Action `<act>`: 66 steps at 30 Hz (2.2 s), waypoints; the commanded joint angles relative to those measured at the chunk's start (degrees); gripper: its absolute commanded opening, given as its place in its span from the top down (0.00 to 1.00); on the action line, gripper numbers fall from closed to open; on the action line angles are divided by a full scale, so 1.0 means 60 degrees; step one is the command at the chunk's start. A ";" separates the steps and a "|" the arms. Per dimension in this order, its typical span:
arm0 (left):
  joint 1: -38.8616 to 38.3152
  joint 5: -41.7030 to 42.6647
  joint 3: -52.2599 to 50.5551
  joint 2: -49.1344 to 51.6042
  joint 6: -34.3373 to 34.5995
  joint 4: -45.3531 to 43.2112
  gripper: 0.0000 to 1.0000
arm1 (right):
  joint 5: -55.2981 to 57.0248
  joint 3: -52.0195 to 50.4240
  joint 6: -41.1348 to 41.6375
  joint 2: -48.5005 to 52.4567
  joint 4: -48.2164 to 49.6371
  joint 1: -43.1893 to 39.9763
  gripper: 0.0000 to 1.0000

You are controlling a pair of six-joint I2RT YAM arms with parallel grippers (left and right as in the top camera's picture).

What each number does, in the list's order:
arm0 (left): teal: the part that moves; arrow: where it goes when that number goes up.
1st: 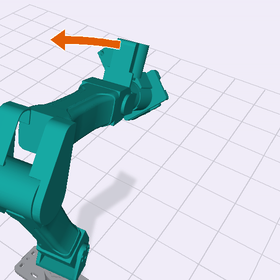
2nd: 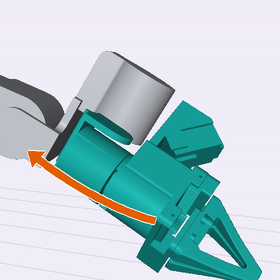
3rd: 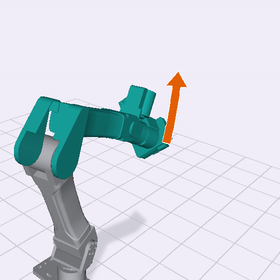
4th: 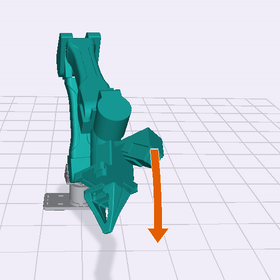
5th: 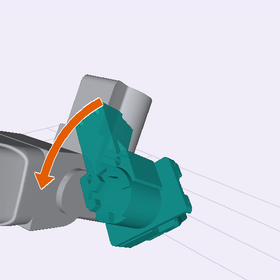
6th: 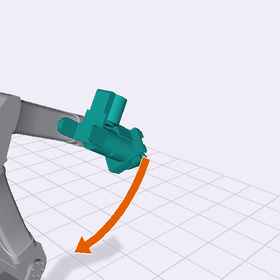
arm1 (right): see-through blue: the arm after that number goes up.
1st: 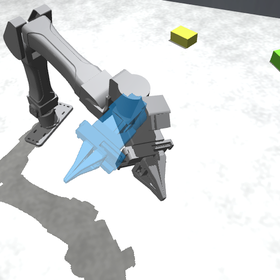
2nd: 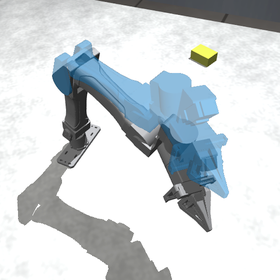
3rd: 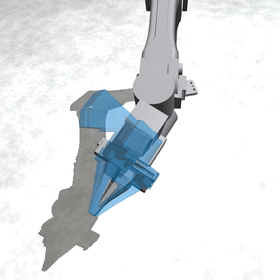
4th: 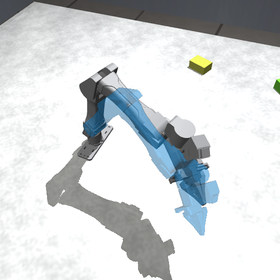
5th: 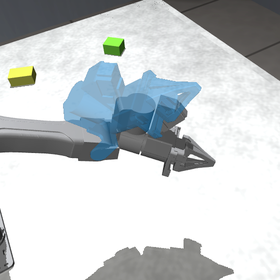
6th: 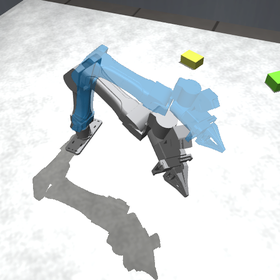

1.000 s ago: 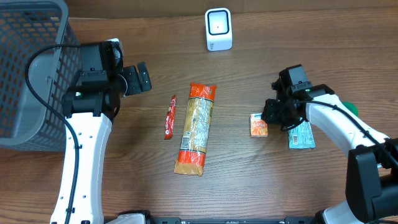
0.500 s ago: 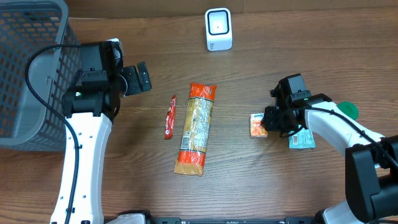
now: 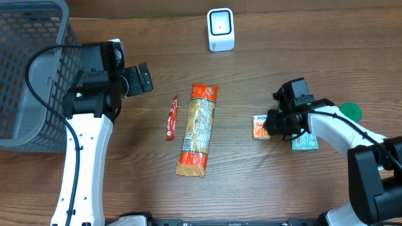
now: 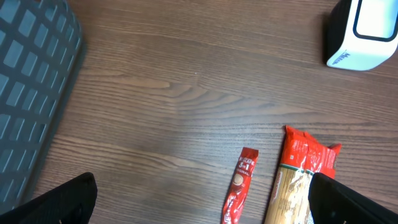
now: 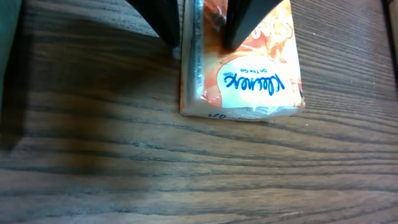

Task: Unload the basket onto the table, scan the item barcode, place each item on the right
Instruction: 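Carry the Kleenex pack up to the barcode scanner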

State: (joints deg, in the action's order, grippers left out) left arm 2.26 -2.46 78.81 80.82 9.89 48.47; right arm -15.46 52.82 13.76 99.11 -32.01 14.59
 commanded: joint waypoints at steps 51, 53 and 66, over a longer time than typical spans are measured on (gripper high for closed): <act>-0.0004 -0.0120 0.0051 0.0051 -0.0120 -0.0007 0.00 | 0.2761 1.4156 -0.0965 0.2379 -0.7410 0.0947 0.96; -0.0004 -0.0120 0.0051 0.0051 -0.0120 -0.0007 0.00 | 0.2932 1.4134 -0.1435 0.2867 -0.6910 0.1104 0.96; -0.0004 -0.0120 0.0051 0.0051 -0.0120 -0.0007 0.00 | 0.7264 1.4127 -0.4080 0.6014 -0.3078 0.2273 0.96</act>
State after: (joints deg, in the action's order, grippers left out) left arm 2.26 -2.46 78.81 80.82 9.89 48.49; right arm 15.88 136.79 -3.88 132.90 -54.11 26.39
